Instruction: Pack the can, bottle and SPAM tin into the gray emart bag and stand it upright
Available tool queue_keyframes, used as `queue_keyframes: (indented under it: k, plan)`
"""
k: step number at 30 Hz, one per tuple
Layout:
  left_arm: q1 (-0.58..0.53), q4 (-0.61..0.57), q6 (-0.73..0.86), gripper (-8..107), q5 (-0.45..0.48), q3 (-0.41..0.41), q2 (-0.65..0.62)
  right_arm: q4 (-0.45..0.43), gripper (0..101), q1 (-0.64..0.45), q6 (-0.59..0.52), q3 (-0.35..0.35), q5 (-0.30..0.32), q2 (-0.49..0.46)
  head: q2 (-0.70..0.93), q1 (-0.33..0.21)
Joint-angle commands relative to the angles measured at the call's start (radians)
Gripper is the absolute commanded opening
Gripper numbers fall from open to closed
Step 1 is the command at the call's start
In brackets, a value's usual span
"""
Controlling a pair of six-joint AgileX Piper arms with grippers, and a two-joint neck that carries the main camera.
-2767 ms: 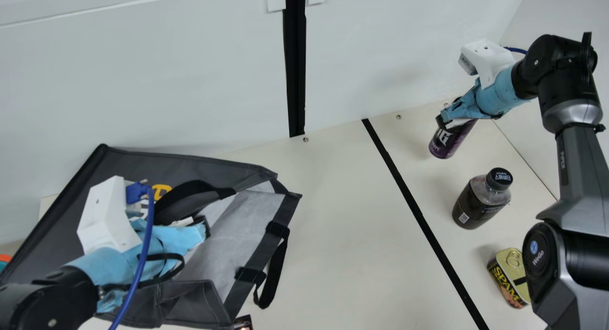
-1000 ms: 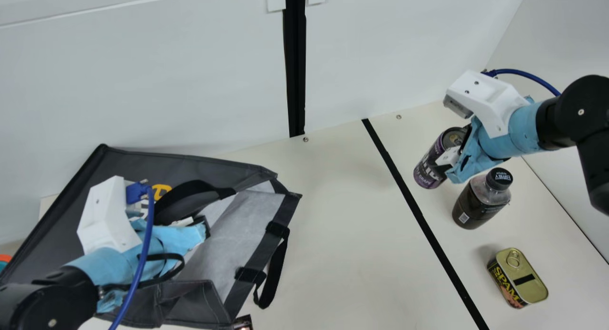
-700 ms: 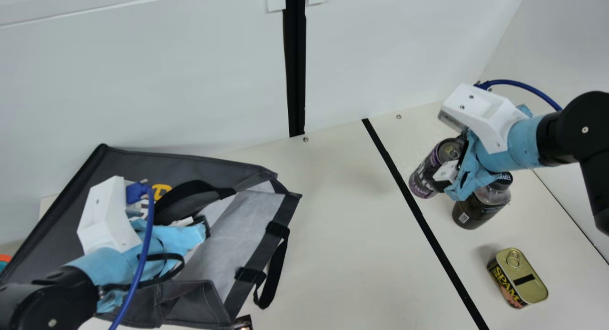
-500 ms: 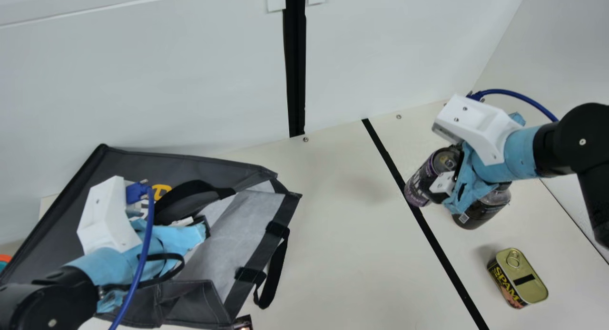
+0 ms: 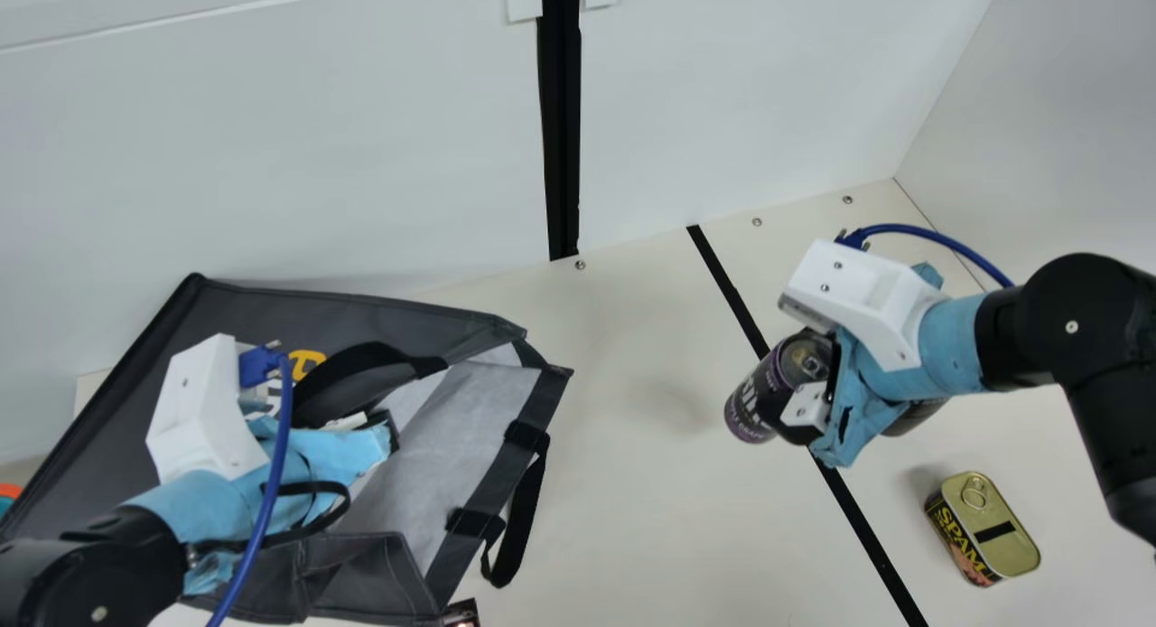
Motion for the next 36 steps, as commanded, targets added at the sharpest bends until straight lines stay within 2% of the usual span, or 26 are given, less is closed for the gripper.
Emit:
queue_keyframes:
  k: [1,19,36]
  plan:
    - [0.0,0.0,0.0,-8,0.0,0.0,0.0,0.004,0,0.009,-0.003,0.013,0.002,-0.007,-0.002,-0.023]
    - [0.0,0.0,0.0,-8,0.0,0.0,0.0,0.032,0,0.089,-0.013,0.112,0.002,-0.076,-0.002,-0.023]
    - [0.0,0.0,0.0,-8,0.0,0.0,0.0,0.197,0,0.189,-0.036,0.14,0.002,-0.151,-0.002,-0.023]
